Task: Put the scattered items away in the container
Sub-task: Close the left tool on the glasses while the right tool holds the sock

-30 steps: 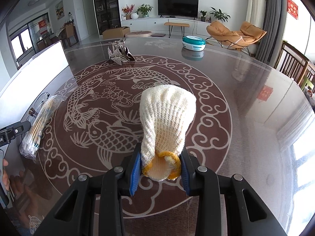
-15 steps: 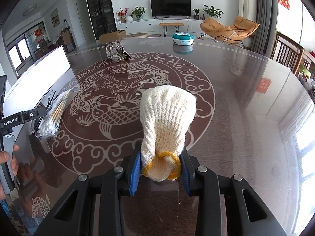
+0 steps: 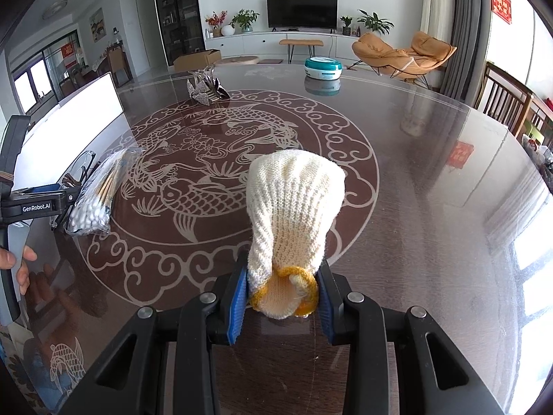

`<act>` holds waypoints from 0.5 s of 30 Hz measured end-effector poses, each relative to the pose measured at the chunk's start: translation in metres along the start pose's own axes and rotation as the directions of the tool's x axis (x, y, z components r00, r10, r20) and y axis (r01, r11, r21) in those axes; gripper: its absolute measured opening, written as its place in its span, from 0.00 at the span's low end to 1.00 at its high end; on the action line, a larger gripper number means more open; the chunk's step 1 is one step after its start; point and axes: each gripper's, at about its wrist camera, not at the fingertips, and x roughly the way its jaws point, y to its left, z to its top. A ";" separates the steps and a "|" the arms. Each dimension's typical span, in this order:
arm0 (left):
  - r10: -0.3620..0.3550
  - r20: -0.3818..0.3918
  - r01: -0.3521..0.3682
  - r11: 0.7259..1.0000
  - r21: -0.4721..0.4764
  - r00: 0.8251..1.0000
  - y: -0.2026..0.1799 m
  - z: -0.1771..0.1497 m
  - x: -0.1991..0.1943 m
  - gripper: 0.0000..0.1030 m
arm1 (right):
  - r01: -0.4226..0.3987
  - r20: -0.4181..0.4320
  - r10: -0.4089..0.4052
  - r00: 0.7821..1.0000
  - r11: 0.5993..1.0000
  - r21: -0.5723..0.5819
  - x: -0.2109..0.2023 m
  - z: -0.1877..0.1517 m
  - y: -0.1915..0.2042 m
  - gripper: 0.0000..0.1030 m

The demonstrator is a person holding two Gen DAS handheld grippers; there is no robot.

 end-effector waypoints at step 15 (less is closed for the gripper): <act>-0.182 0.088 0.170 0.977 0.128 0.979 -0.009 -0.053 -0.051 0.26 | 0.000 -0.003 0.000 1.000 0.998 -0.069 -0.002 -0.005 0.014 0.35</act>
